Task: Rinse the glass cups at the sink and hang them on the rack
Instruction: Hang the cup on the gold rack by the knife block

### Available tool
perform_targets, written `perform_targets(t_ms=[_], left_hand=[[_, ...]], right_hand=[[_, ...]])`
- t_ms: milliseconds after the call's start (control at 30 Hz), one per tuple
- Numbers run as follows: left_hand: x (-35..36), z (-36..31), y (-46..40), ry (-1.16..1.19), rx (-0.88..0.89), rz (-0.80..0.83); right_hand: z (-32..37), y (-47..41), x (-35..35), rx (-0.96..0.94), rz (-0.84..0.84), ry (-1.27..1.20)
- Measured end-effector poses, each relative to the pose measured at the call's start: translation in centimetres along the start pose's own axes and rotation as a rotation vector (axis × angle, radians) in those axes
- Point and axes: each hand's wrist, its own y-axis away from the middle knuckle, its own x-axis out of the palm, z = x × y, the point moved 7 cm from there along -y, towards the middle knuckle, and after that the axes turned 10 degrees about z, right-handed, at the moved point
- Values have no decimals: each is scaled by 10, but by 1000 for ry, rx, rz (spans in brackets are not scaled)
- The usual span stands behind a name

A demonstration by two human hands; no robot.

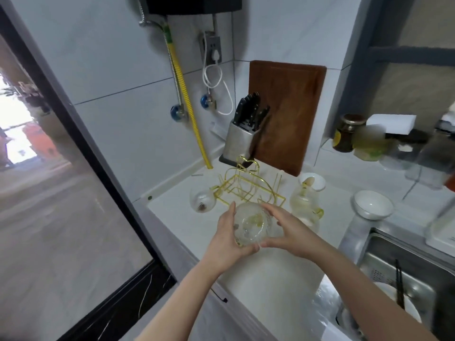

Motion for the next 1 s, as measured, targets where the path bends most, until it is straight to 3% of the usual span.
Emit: perform_targets(t_ms=[467, 1000], left_hand=[[-55, 15, -71, -12, -54, -144], [-83, 72, -155, 1, -104, 45]], right_hand=[[8, -104, -30, -82, 21, 44], [-32, -178, -18, 129, 29, 81]])
